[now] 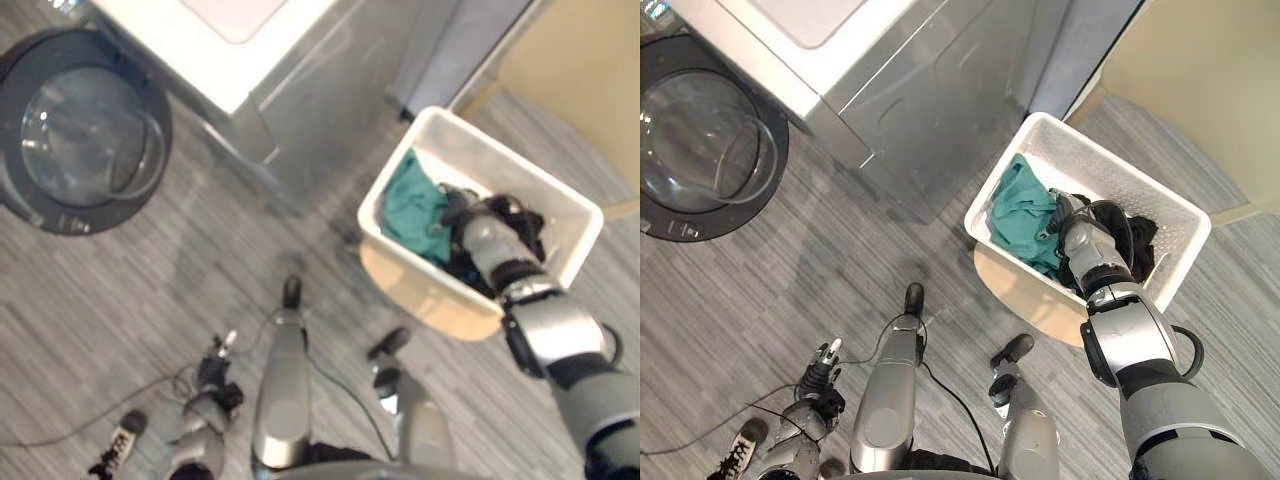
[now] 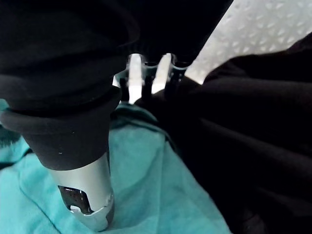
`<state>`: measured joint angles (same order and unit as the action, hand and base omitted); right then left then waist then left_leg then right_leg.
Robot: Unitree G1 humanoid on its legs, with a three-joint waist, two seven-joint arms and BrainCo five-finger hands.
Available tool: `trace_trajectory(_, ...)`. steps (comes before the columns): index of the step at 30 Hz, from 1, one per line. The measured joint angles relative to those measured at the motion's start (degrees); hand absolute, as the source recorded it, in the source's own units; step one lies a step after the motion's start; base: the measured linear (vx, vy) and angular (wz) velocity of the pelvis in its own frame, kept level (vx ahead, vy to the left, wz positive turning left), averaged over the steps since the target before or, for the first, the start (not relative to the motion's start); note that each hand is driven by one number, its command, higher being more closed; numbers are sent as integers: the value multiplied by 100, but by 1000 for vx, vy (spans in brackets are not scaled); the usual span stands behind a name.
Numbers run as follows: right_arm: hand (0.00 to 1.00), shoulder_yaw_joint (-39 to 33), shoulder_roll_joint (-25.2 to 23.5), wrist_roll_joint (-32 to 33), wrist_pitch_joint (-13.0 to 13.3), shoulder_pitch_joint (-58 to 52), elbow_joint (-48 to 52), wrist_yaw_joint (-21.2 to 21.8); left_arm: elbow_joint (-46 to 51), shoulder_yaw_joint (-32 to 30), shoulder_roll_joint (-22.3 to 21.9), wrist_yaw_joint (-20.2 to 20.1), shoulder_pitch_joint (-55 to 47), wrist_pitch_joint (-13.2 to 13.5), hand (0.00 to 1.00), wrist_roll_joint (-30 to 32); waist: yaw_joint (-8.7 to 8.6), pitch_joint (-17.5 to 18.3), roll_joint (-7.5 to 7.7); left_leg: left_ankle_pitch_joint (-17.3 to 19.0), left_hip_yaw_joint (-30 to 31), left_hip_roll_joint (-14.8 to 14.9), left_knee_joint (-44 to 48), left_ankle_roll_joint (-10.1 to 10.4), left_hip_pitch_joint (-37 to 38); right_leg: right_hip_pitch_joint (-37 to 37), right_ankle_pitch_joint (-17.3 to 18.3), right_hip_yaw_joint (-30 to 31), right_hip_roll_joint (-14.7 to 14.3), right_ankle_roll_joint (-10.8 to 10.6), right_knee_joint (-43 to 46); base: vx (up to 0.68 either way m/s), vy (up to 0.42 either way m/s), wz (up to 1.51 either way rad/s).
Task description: Pick up the laundry basket with both hands and put the clothes into the washing machine.
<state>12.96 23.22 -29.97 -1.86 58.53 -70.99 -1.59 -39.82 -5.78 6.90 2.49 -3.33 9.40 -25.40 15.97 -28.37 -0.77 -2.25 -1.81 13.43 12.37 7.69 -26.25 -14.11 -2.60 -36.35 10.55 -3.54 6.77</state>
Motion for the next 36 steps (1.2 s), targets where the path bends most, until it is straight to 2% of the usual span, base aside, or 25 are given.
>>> trace_trajectory(1,0,-3,53,-4,-28,0,-58,-75,1,125,-10,-11,19,-3,0,-55,58,-25,-45,-52,21,-1,-59,4,-55,-57,-11,-39,-11,7,-12,-21,-4,8)
trace_trajectory(3,0,0,78,-23,-80,10,-64,-136,-4,129,-46,-14,22,-1,0,-134,73,-47,-88,-91,45,-5,-83,-1,-115,-77,-14,-105,-28,11,-31,-28,-4,15)
trace_trajectory(5,0,4,162,-46,-82,176,-65,-229,-15,137,-95,-4,76,-2,0,-328,64,-51,-95,-306,137,-36,-401,18,-150,-173,-76,-184,-55,32,-147,-44,-7,12)
trace_trajectory(15,0,166,282,-51,-132,475,-20,-569,-78,320,-169,36,418,4,0,-428,76,-75,-139,-369,209,-40,-489,27,-365,-327,-196,-251,-142,55,-331,-9,4,2)
trace_trajectory(16,100,167,288,-51,-142,534,-12,-599,-87,329,-171,51,478,5,0,-433,73,-89,-166,-376,221,-37,-488,25,-391,-338,-208,-257,-146,60,-352,16,12,-3)
trace_trajectory(21,100,151,382,-36,-208,735,-3,-820,-131,416,-184,137,670,55,0,-553,95,-127,-256,-376,296,-45,-461,25,-504,-373,-233,-303,-177,60,-418,20,18,3)
trace_trajectory(24,100,6,644,-34,-226,794,44,-889,-132,535,-242,149,875,93,0,-662,238,-183,-367,-397,350,-52,-471,39,-614,-428,-250,-351,-206,59,-473,22,30,6)
trace_trajectory(36,100,-409,516,85,-296,675,60,-949,-122,546,-421,153,903,95,0,-662,201,-184,-370,-490,324,-40,-601,48,-533,-418,-250,-337,-240,61,-478,32,37,0)
